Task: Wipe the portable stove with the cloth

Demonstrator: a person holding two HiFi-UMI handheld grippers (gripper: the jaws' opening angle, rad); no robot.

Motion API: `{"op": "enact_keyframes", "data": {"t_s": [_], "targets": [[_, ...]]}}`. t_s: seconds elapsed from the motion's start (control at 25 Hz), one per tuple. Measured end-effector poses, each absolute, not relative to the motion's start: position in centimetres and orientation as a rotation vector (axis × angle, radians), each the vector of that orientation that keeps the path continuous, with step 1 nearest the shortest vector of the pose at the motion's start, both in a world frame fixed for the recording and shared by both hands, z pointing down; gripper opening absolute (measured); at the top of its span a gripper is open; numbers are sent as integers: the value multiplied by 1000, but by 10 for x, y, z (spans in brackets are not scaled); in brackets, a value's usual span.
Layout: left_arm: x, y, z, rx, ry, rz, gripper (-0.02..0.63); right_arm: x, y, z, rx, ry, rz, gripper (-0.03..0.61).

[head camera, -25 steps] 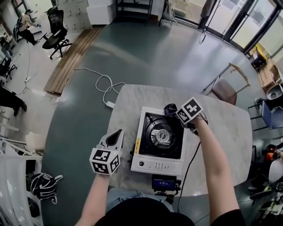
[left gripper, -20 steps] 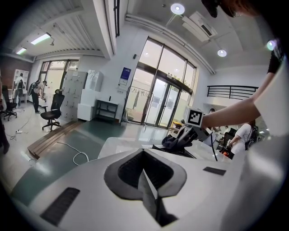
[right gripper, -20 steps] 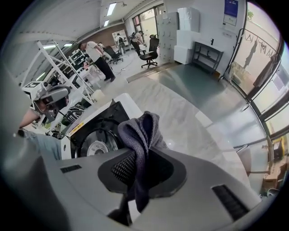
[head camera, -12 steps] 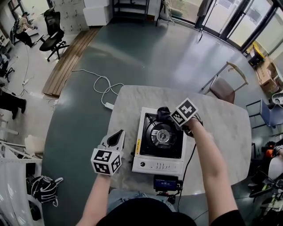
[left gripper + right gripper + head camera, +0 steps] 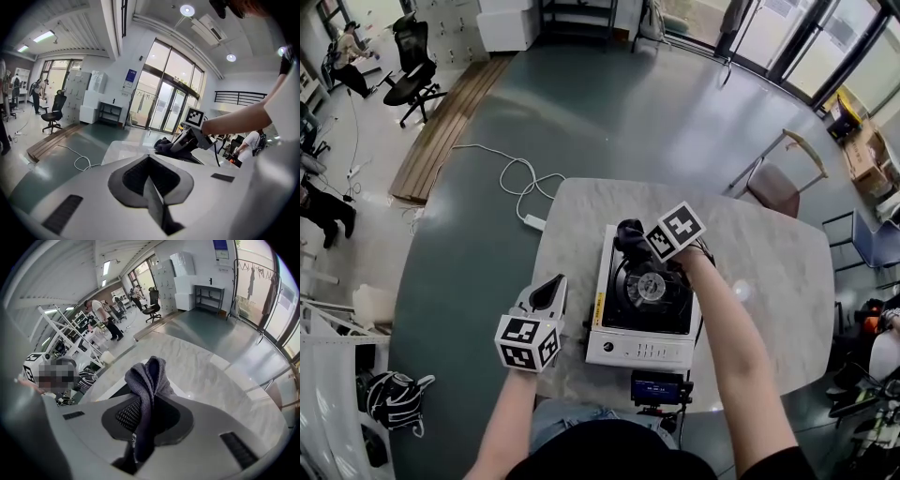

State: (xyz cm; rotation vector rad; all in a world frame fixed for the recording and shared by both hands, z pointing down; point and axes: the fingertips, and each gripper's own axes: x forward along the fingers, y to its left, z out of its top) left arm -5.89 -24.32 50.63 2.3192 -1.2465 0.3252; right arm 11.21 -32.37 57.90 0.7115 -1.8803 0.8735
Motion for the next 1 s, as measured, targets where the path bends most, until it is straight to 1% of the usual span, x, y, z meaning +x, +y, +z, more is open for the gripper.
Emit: {"op": "enact_keyframes", "data": {"t_s": [0.32,0.48,0.8,1.0], "targets": [[-66,-240,505,2315,-1267,306,6,97,-324,576,765,-1947,952,67],[-74,-236,504,2313,-1280,296,6,94,-328,553,813,-2002,936,67],[-79,-237,498,2308,-1297,272,6,70,-317,483,892,-2110,734,67],[-83,-235,498,2299,-1305,260,6,49,-307,486,847,-2107,651,67]]}}
